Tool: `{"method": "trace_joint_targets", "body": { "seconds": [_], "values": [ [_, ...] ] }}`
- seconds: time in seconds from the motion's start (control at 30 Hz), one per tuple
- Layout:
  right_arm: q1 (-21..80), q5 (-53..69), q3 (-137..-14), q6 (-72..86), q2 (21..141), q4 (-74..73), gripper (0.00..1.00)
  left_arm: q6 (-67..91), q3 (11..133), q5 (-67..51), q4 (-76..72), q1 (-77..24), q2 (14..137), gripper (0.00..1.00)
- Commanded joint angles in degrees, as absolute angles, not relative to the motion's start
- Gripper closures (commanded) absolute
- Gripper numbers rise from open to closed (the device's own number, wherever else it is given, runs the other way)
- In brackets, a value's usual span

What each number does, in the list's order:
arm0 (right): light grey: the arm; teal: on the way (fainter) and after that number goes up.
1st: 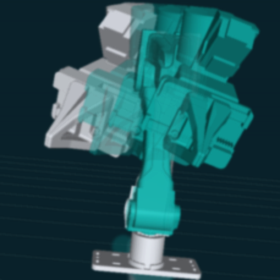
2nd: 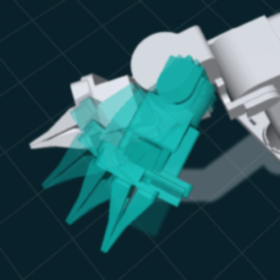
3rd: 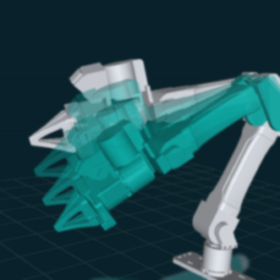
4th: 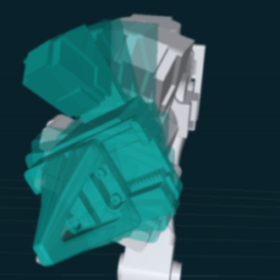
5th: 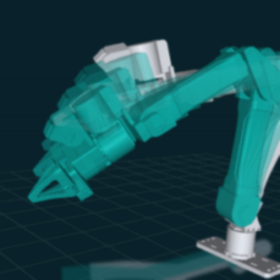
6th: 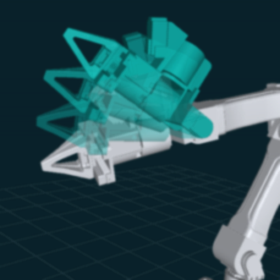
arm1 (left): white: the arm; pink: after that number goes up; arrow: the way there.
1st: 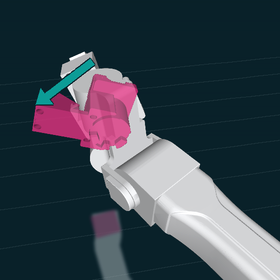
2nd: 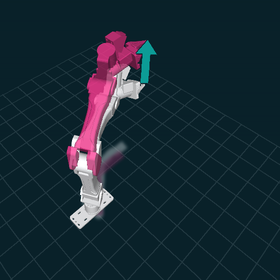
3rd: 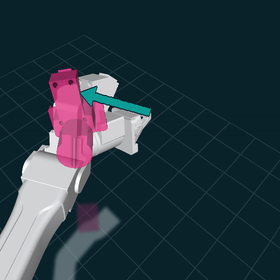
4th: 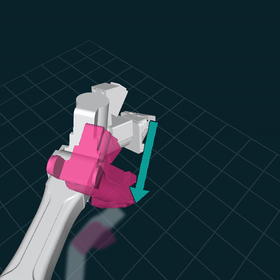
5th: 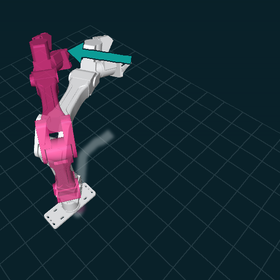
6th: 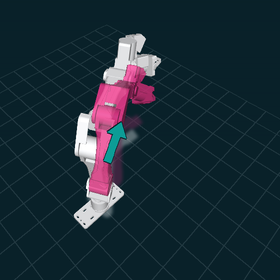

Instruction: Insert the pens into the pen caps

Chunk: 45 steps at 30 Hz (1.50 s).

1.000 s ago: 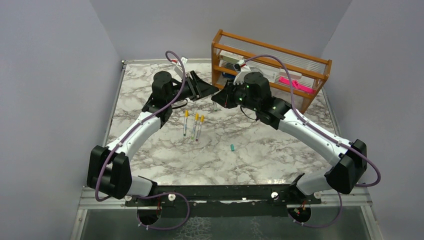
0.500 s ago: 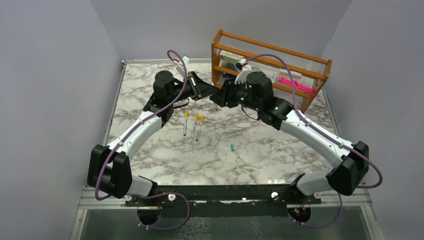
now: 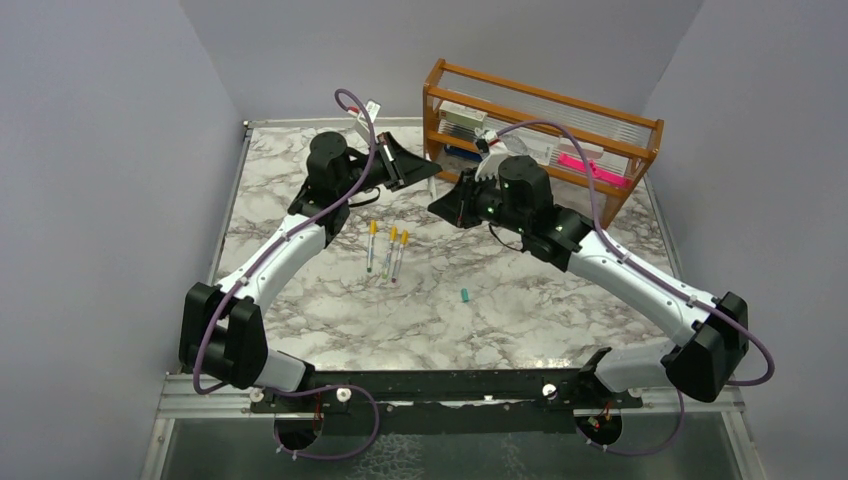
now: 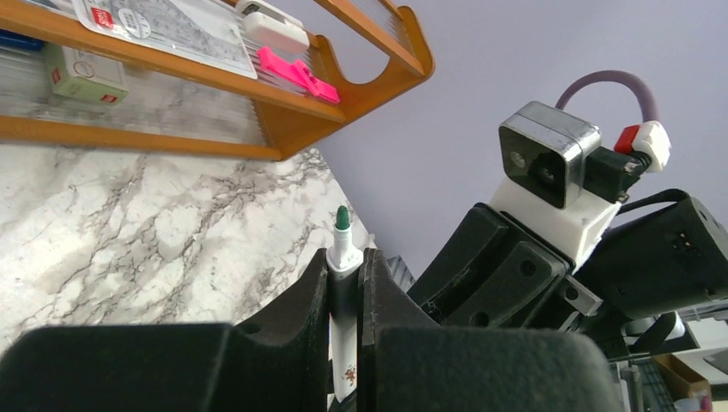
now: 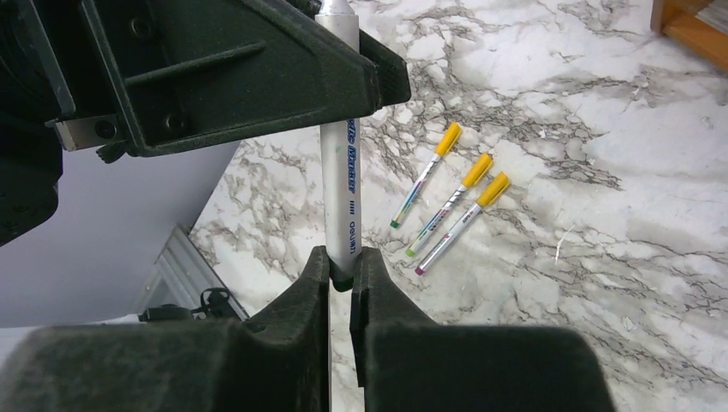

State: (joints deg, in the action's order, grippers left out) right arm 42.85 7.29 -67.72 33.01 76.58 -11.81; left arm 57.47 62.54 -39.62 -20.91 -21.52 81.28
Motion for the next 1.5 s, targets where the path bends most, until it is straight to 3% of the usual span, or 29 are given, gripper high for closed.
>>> {"method": "trace_joint_targets", "body": {
  "seconds": [0.0,0.07,0.17,0.3,0.57,0.7,0.73,0.83,0.93,1.2,1.47],
  "values": [
    [42.9,7.3,-67.1,33.6,74.5,-9.2,0.99,58.1,63.4,-40.3,-22.7,-21.8,80.9,1.00],
    [43.0,7.8,-67.1,33.8,74.7,-8.4,0.99,58.4,62.8,-40.8,-22.7,-21.9,80.6,0.99],
    [43.0,8.2,-67.5,34.1,75.0,-7.3,0.99,58.6,61.7,-41.2,-22.8,-21.9,80.0,0.69],
    [43.0,7.7,-69.1,34.4,76.0,-7.0,0.99,58.5,60.5,-41.2,-22.9,-21.9,79.0,0.64],
    [43.0,7.3,-70.9,35.6,77.5,-7.4,0.99,58.6,58.7,-41.2,-22.9,-22.0,77.7,0.70],
    [43.0,7.2,-70.4,36.2,77.4,-7.5,0.99,58.7,59.2,-41.5,-23.0,-21.9,78.1,1.00],
    [43.0,6.8,-70.1,36.4,77.2,-7.7,0.96,58.7,59.2,-41.6,-23.1,-21.9,78.1,1.00],
    [43.0,3.2,-69.4,36.3,76.2,-10.2,0.65,58.1,58.7,-41.1,-23.1,-21.9,78.3,1.00],
    [43.0,-0.8,-67.1,35.1,74.2,-13.9,0.52,56.9,58.3,-41.1,-23.0,-21.7,78.6,1.00],
    [43.1,-10.0,-60.3,36.0,75.5,-36.9,0.39,53.8,58.6,-41.3,-22.6,-20.4,79.6,1.00],
    [43.4,-9.7,-51.8,36.8,76.2,-35.1,0.39,52.7,57.6,-40.4,-22.3,-20.4,79.0,1.00]
  ]
}}
